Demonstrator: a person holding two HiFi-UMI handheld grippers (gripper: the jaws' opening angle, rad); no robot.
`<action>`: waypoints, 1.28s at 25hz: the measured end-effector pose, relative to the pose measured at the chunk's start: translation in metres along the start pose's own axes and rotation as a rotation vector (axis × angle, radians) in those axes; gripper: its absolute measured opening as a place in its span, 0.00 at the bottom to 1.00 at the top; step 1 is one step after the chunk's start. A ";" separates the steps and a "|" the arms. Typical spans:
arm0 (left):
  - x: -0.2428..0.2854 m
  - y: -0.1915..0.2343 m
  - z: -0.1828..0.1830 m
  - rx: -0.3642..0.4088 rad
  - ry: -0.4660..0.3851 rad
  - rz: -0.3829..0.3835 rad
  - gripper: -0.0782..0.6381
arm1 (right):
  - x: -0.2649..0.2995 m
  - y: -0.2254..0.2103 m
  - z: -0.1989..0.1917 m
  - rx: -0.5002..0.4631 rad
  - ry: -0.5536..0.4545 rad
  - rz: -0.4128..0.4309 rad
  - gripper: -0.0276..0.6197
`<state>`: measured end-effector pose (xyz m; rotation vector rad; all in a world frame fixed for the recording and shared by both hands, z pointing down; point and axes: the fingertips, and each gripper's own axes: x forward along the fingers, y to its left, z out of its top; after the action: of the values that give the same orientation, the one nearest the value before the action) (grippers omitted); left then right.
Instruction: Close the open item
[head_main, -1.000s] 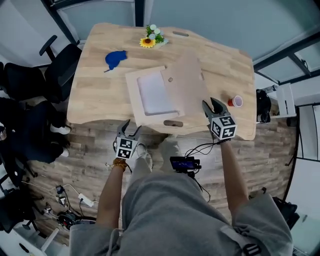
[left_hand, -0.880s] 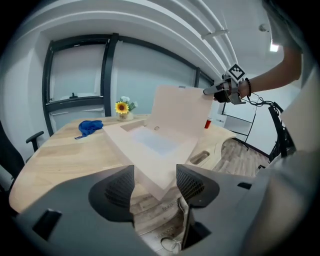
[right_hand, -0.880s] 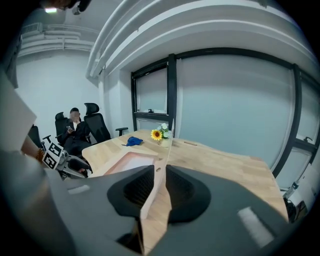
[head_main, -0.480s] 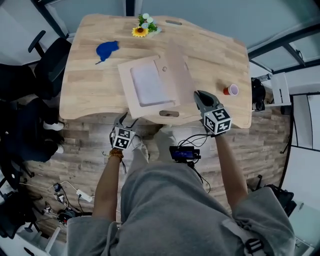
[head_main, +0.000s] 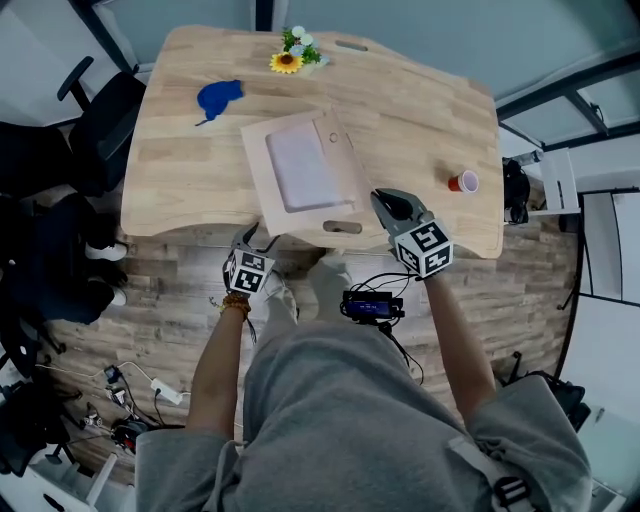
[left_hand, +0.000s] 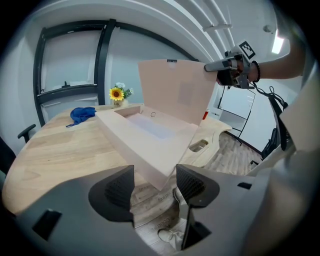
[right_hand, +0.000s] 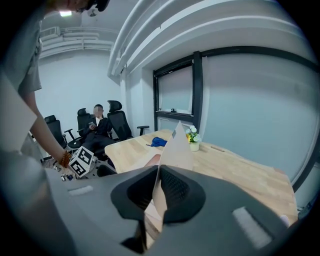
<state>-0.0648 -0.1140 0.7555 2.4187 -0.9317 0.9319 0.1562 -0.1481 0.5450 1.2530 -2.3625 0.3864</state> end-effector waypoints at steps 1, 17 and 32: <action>0.002 0.000 0.000 -0.001 -0.002 -0.001 0.46 | 0.002 0.003 0.000 -0.010 0.005 0.007 0.08; 0.005 -0.007 0.002 0.046 0.016 -0.022 0.41 | 0.051 0.081 -0.017 -0.088 0.148 0.186 0.09; 0.007 -0.007 0.001 0.019 -0.005 -0.021 0.40 | 0.088 0.117 -0.045 -0.091 0.252 0.255 0.09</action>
<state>-0.0555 -0.1129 0.7587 2.4435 -0.9008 0.9319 0.0265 -0.1267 0.6233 0.8115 -2.2954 0.4794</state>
